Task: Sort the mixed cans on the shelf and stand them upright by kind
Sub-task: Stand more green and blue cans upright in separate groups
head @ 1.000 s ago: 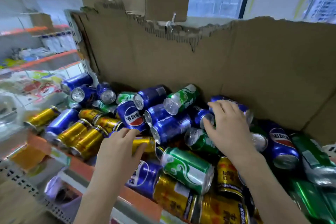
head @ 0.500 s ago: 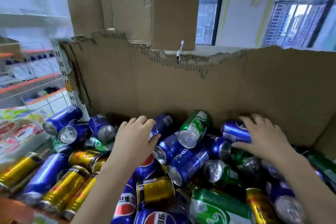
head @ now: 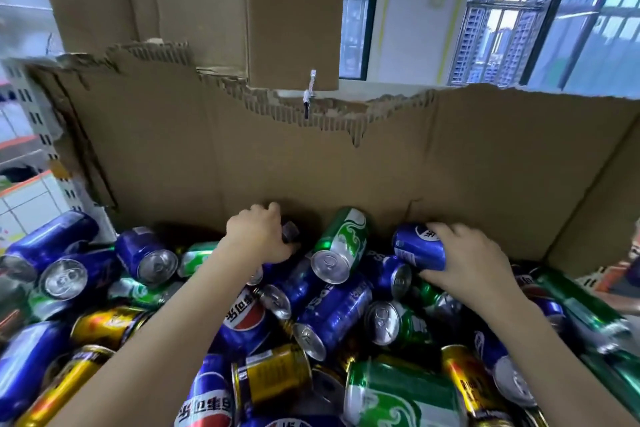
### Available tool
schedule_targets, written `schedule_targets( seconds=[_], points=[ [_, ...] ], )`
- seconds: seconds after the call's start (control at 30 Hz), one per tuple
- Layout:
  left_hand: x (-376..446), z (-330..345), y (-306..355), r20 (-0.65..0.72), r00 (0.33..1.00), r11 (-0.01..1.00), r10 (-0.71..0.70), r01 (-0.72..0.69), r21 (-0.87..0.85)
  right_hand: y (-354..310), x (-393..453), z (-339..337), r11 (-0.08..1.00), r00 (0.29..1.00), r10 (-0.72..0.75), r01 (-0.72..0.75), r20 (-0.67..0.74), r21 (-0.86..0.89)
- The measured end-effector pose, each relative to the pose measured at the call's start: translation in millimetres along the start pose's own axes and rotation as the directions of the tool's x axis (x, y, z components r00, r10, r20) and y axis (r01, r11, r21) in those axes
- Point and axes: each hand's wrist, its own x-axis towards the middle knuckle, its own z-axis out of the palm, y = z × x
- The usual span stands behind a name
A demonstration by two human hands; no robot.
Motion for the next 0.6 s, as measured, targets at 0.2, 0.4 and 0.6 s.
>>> schedule_targets(
  seconds=[0.2, 0.4, 0.6],
  points=[
    [7, 9, 5, 0.04, 0.992, 0.993, -0.121, 0.121, 0.003, -1, -18, 3, 0.996, 0.988, 0.052, -0.041, -0.147, 0.078],
    [1, 11, 6, 0.026, 0.987, 0.974, -0.161, 0.163, -0.155, -5, -45, -1, 0.982, 0.955, 0.125, -0.081, -0.269, 0.169],
    [-27, 4, 7, -0.214, 0.965, 0.937, -0.152, 0.072, -0.341, -11, -73, -5, 0.953, 0.925, 0.176, -0.074, -0.337, 0.294]
  ],
)
